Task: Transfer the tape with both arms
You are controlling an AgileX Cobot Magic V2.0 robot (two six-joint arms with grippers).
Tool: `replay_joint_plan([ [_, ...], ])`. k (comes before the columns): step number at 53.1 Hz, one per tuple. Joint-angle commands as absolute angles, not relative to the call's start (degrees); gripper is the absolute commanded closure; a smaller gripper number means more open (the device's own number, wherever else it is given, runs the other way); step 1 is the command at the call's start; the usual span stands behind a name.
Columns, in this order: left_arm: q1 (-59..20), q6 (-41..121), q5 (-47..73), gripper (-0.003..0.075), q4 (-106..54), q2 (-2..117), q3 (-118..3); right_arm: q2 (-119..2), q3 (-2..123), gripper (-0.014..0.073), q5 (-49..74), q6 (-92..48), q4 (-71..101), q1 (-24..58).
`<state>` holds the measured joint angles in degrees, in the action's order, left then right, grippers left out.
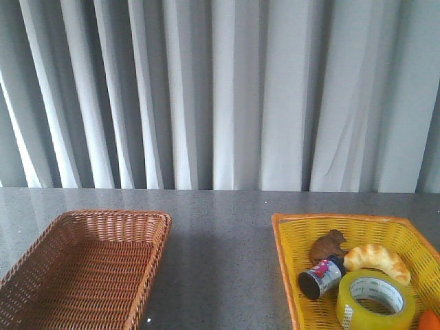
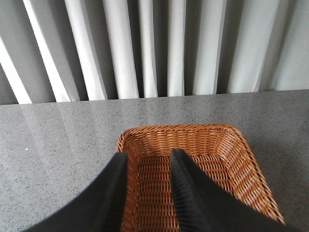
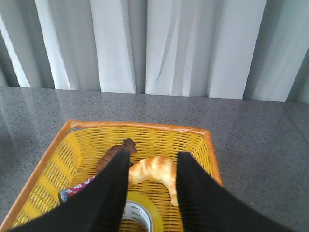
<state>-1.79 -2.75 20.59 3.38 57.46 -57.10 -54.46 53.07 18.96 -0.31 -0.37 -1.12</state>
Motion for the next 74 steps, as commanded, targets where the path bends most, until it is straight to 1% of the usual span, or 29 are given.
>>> replay_joint_plan([
  [1, -1.78, -2.13, 15.70, 0.0288, 2.80, 57.29, -59.12, -53.95, 55.30, 0.0157, 16.00, -0.60, -0.93, -1.05],
  [4, -1.78, -1.97, 15.70, 0.0188, 2.80, 57.50, -59.12, -53.95, 55.30, 0.0084, 16.14, -0.60, -0.93, -1.05],
  [6, -1.78, -1.97, 15.75, 0.0141, 2.80, 57.61, -59.12, -53.95, 55.30, 0.0041, 16.22, -0.60, -0.93, -1.05],
  [8, -1.78, -1.97, 16.08, 0.0099, 2.80, 57.66, -59.12, -53.95, 55.30, 0.0015, 16.34, -0.60, -0.93, -1.05],
  [10, -1.78, -1.97, 16.59, 0.0070, 2.80, 57.72, -59.12, -53.95, 55.30, -0.0006, 16.37, -0.60, -0.93, -1.05],
  [13, -1.78, -2.03, 16.73, 0.0054, 2.80, 57.77, -59.07, -53.95, 55.30, -0.0013, 16.29, -0.60, -0.93, -1.05],
  [21, -1.78, -2.03, 14.55, 0.0073, 2.80, 57.77, -59.07, -53.95, 55.30, 0.0011, 13.40, 0.44, 0.00, -1.05],
  [29, -1.78, -2.07, 13.79, 0.0118, 2.68, 57.72, -59.07, -55.07, 55.35, 0.0033, 16.01, -0.51, 2.53, -1.05],
  [34, -1.78, -2.07, 14.67, 0.0151, 2.73, 57.77, -59.07, -58.49, 56.35, 0.0034, 20.48, -0.96, 2.31, -1.05],
  [41, -1.78, -2.07, 15.23, 0.0183, 2.73, 57.77, -59.07, -65.36, 61.85, 0.0034, 31.08, -0.96, 2.31, -1.12],
  [53, -1.78, -2.07, 18.28, 0.0190, 2.73, 57.78, -59.07, -76.84, 75.18, 0.0034, 45.97, -0.82, 1.06, -1.12],
  [64, -1.78, -2.07, 19.84, 0.0190, 2.73, 57.71, -59.07, -85.23, 82.95, 0.0034, 53.53, 0.00, 0.31, -1.12],
  [74, -1.78, -2.07, 20.50, 0.0190, 2.73, 57.71, -59.07, -90.72, 83.80, 0.0034, 56.68, 0.00, 0.00, -1.17],
])
